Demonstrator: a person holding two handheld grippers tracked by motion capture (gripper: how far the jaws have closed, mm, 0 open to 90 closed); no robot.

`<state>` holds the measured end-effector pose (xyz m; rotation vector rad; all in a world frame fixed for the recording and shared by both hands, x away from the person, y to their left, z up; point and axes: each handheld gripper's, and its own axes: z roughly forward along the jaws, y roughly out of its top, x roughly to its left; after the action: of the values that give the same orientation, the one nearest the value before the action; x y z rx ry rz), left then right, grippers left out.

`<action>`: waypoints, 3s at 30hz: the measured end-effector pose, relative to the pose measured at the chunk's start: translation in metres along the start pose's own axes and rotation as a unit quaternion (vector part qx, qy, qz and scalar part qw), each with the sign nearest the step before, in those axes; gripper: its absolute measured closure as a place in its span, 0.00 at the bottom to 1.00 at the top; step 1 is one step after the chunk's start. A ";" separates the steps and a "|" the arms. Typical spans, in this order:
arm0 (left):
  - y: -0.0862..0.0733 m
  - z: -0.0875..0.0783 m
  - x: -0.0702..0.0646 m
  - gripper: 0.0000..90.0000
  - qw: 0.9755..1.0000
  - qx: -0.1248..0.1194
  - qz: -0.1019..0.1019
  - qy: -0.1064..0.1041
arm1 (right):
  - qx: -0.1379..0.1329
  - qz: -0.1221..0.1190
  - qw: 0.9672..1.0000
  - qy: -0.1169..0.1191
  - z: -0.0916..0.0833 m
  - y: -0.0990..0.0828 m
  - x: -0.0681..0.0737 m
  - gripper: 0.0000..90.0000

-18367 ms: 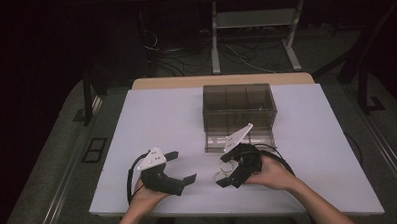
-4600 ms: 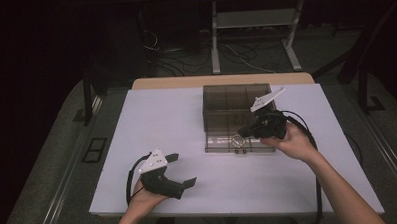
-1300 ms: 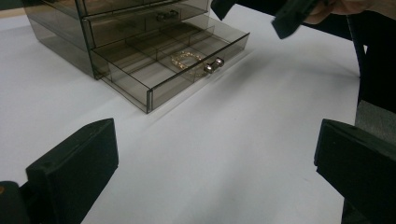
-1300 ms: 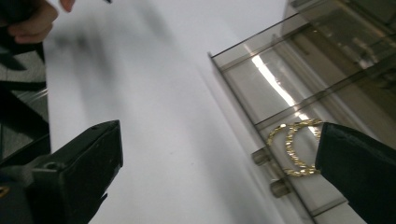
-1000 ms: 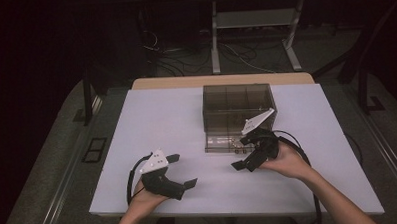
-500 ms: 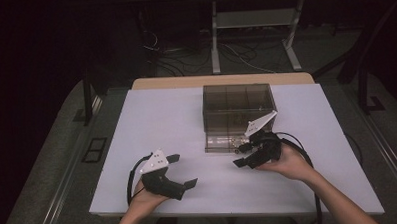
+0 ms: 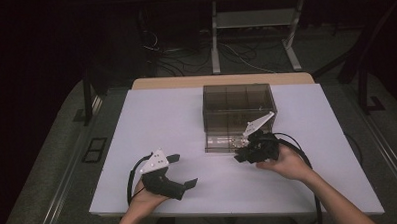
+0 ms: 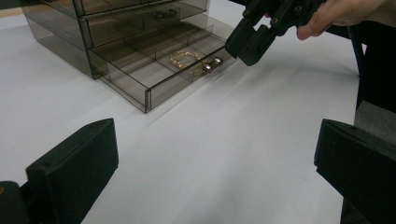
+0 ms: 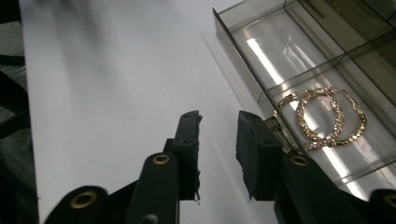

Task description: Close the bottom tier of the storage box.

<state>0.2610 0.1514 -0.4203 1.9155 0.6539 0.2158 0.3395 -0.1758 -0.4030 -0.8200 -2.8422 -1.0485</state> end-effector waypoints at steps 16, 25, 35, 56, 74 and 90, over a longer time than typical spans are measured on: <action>0.000 0.000 0.000 0.00 1.000 0.001 0.001 0.000 | 0.027 0.003 1.000 -0.004 0.018 -0.002 -0.008 0.99; 0.000 0.000 0.000 0.00 1.000 0.001 0.000 0.000 | 0.040 0.005 0.999 -0.013 0.028 -0.002 -0.014 0.99; 0.000 0.000 0.000 0.00 1.000 0.000 -0.001 0.001 | 0.045 0.006 0.999 -0.019 0.033 -0.002 -0.018 0.99; 0.000 0.000 0.000 0.00 1.000 -0.001 -0.001 0.001 | 0.035 0.013 0.998 -0.041 0.030 -0.002 -0.022 0.99; 0.000 -0.001 0.000 0.00 1.000 -0.001 0.000 0.001 | 0.043 -0.003 0.997 -0.059 0.034 0.006 -0.023 0.99; 0.000 0.000 0.000 0.00 1.000 0.000 -0.001 0.001 | 0.028 0.016 0.997 -0.066 0.035 0.009 -0.032 0.99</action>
<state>0.2609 0.1517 -0.4204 1.9148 0.6558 0.2164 0.3769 -0.1640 -0.4304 -0.9603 -2.9394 -0.9394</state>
